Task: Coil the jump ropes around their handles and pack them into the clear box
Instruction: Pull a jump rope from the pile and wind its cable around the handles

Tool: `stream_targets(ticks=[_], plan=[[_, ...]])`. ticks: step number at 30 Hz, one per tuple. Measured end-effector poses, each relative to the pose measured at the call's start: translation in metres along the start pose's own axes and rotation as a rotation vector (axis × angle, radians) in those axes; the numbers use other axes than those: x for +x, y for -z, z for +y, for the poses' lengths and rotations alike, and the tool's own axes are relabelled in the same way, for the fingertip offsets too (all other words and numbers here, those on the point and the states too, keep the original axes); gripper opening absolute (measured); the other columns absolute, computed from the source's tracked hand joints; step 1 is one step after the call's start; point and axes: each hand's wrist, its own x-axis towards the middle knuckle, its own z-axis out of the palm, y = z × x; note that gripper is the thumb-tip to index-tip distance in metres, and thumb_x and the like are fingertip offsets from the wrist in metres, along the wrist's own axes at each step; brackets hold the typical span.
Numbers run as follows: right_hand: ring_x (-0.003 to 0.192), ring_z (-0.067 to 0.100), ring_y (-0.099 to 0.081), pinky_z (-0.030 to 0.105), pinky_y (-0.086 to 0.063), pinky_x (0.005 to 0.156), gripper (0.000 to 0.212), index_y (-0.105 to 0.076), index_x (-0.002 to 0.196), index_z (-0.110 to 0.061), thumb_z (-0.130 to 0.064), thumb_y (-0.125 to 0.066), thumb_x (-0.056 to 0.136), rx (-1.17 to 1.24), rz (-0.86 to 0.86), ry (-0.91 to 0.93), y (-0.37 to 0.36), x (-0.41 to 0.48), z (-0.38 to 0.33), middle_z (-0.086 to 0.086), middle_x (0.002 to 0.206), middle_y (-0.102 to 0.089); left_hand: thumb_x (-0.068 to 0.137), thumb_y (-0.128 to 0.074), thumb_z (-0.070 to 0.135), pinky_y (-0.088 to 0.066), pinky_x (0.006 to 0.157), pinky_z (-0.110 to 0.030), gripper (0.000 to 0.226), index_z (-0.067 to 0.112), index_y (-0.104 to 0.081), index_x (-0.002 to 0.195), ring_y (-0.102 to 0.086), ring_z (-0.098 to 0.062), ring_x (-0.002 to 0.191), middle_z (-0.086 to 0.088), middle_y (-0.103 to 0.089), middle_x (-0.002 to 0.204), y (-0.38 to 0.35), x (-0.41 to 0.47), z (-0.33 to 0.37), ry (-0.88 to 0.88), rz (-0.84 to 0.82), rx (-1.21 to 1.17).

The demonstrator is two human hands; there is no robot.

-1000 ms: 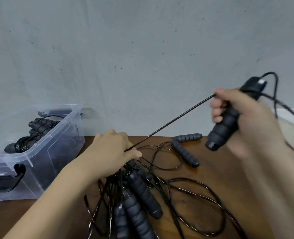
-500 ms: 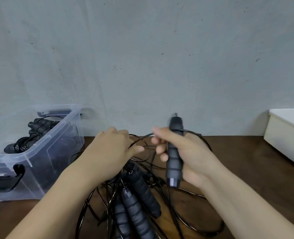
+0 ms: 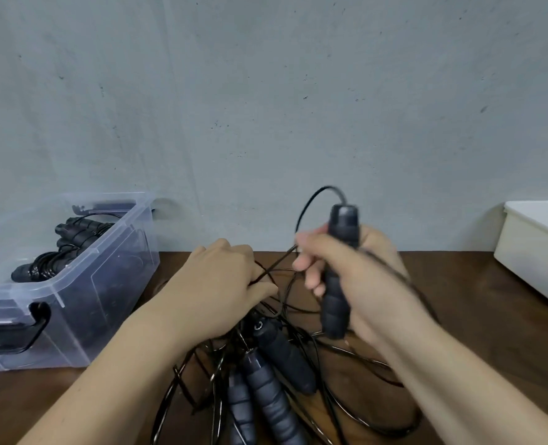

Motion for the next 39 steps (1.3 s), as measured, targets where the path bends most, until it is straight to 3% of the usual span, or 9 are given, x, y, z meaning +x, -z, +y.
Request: stream_targets(ticks=[5,9,16,20,26,30,35,39], plan=[[0.049,0.008,-0.049,0.016,-0.039,0.046,0.023,-0.061,0.079,-0.014,-0.009,-0.064,0.102,0.152,0.165,0.128,0.041,0.011,-0.063,-0.001,0.064,-0.064,0.101,-0.047,0.065,-0.043,0.098,-0.040,0.043,0.035,-0.076,0.090,-0.049,-0.015,0.104,0.015,-0.057,0.099,-0.005,0.006,-0.029,0.063,-0.077,-0.074],[0.056,0.005,-0.051,0.015,-0.041,0.051,0.016,-0.059,0.089,-0.017,-0.016,-0.062,0.105,0.202,0.186,0.163,0.070,0.018,-0.083,-0.006,0.069,-0.062,0.102,-0.048,0.064,-0.044,0.100,-0.043,0.050,0.025,-0.075,0.086,-0.051,-0.015,0.105,0.011,-0.062,0.102,-0.004,0.007,-0.037,0.093,-0.083,-0.111],[0.065,0.007,-0.063,0.018,-0.046,0.051,0.011,-0.063,0.094,-0.016,-0.020,-0.067,0.104,0.290,0.220,0.084,0.057,0.032,-0.050,-0.002,0.078,-0.069,0.105,-0.039,0.065,-0.041,0.100,-0.044,0.057,0.024,-0.071,0.082,-0.049,-0.017,0.107,0.013,-0.057,0.107,-0.004,0.004,-0.033,0.084,-0.070,0.032],[0.061,0.011,-0.061,0.021,-0.046,0.048,0.017,-0.067,0.103,-0.011,-0.021,-0.078,0.095,0.210,0.141,0.013,0.035,0.026,-0.026,0.004,0.081,-0.071,0.105,-0.037,0.065,-0.040,0.097,-0.041,0.057,0.023,-0.066,0.078,-0.047,-0.017,0.104,0.012,-0.055,0.103,0.000,0.001,-0.027,0.077,-0.040,0.032],[0.058,0.016,-0.060,0.026,-0.047,0.049,0.015,-0.073,0.094,-0.007,-0.014,-0.085,0.088,0.048,-0.012,-0.062,0.008,0.012,0.005,0.012,0.083,-0.075,0.107,-0.033,0.063,-0.037,0.091,-0.037,0.054,0.028,-0.061,0.075,-0.045,-0.016,0.102,0.013,-0.053,0.104,0.006,-0.005,-0.014,0.052,-0.015,0.062],[0.054,0.021,-0.057,0.029,-0.045,0.047,0.024,-0.073,0.101,0.002,-0.013,-0.086,0.089,-0.092,-0.147,-0.075,-0.005,0.003,0.029,0.019,0.079,-0.075,0.109,-0.035,0.055,-0.039,0.091,-0.038,0.041,0.033,-0.048,0.078,-0.043,-0.018,0.100,0.011,-0.052,0.103,0.007,-0.007,-0.002,0.031,0.008,0.091],[0.049,0.016,-0.052,0.031,-0.046,0.052,0.019,-0.074,0.092,-0.006,-0.023,-0.083,0.095,-0.304,-0.177,-0.040,-0.010,-0.001,0.045,0.003,0.057,-0.064,0.097,-0.029,0.041,-0.040,0.089,-0.038,0.032,0.035,-0.048,0.073,-0.042,-0.018,0.097,0.011,-0.053,0.104,0.007,-0.009,0.003,0.043,-0.006,0.075],[0.050,0.012,-0.056,0.030,-0.051,0.053,0.013,-0.076,0.091,-0.012,-0.023,-0.081,0.096,-0.365,-0.183,0.027,-0.009,-0.004,0.039,0.011,0.058,-0.064,0.103,-0.043,0.034,-0.039,0.090,-0.038,0.027,0.036,-0.052,0.078,-0.042,-0.018,0.098,0.010,-0.053,0.103,0.008,-0.010,0.005,0.019,-0.001,0.073]])
